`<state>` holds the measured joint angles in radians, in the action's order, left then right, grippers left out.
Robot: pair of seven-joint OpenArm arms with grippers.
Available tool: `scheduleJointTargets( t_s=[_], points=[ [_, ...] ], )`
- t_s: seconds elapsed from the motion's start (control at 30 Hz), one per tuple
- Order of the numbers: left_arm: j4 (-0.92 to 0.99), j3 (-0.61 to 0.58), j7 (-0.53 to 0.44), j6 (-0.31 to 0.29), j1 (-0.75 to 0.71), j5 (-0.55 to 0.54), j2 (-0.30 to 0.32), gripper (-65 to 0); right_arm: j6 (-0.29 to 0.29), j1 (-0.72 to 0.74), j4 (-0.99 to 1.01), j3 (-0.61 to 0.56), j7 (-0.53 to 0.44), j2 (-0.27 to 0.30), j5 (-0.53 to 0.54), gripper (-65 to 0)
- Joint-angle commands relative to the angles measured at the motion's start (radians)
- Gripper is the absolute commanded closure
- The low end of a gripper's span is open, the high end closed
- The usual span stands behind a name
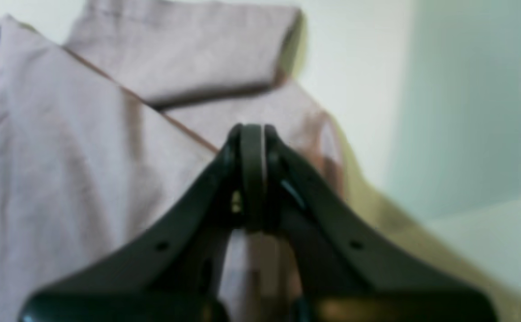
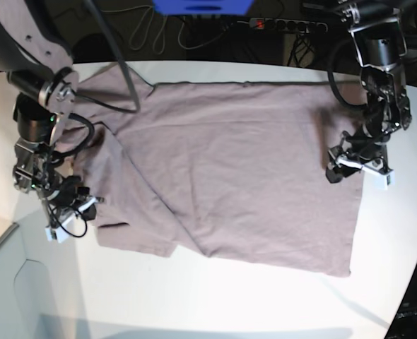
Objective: Layout the t-shirt on the table in an organized manner, then fold the t-shirt properly
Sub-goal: 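Grasp the shirt's side with the right gripper and drag it outward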
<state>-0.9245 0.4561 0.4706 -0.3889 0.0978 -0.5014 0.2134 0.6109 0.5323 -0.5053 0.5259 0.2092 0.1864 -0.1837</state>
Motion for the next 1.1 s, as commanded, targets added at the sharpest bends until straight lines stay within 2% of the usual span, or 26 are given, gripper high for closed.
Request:
scheduleJointTargets(
  t_s=[0.0, 0.13, 0.27, 0.33, 0.43, 0.57, 0.6, 0.67, 0.9, 0.97, 1.07],
  points=[
    [0.003, 0.0, 0.057, 0.029, -0.007, 0.033, 0.005, -36.2, -0.038, 0.025, 0.018, -0.002, -0.04, 0.018, 0.01, 0.0],
    [0.003, 0.0, 0.055, 0.029, -0.017, 0.033, 0.005, -36.2, -0.119, 0.021, 0.104, -0.006, -0.132, 0.032, 0.01, 0.0],
    [0.003, -0.001, 0.055, 0.029, -0.02, 0.033, 0.005, -36.2, -0.122, 0.024, 0.15, -0.008, -0.184, 0.051, 0.008, 0.0],
    [0.005, -0.001, 0.055, 0.029, -0.022, 0.033, 0.005, -36.2, -0.144, 0.025, 0.15, -0.008, -0.207, 0.054, 0.008, 0.0],
    [0.005, -0.001, 0.055, 0.029, -0.043, 0.033, 0.005, -36.2, -0.26, 0.036, 0.153, -0.062, -0.262, 0.055, 0.006, 0.0],
    [0.005, -0.001, 0.055, 0.029, -0.071, 0.033, 0.005, -36.2, -0.51, 0.041, 0.156, -0.224, -0.371, 0.069, 0.006, 0.0],
    [0.005, -0.001, 0.055, 0.029, -0.074, 0.033, 0.005, -36.2, -0.558, 0.042, 0.156, -0.257, -0.39, 0.069, 0.006, 0.0],
    [0.003, 0.0, 0.055, 0.028, -0.079, 0.033, 0.005, -36.2, -0.609, 0.047, 0.156, -0.307, -0.417, 0.069, 0.008, 0.0],
    [0.0, -0.001, 0.055, 0.028, -0.08, 0.033, 0.024, -36.2, -0.607, 0.098, 0.147, -0.338, -0.425, 0.042, 0.011, 0.0],
    [0.0, -0.001, 0.055, 0.028, -0.08, 0.033, 0.024, -36.2, -0.566, 0.108, 0.152, -0.338, -0.425, 0.04, 0.011, 0.0],
    [0.0, -0.001, 0.055, 0.028, -0.08, 0.033, 0.036, -36.2, -0.457, 0.108, 0.153, -0.332, -0.423, 0.04, 0.011, -8.9]
  ],
)
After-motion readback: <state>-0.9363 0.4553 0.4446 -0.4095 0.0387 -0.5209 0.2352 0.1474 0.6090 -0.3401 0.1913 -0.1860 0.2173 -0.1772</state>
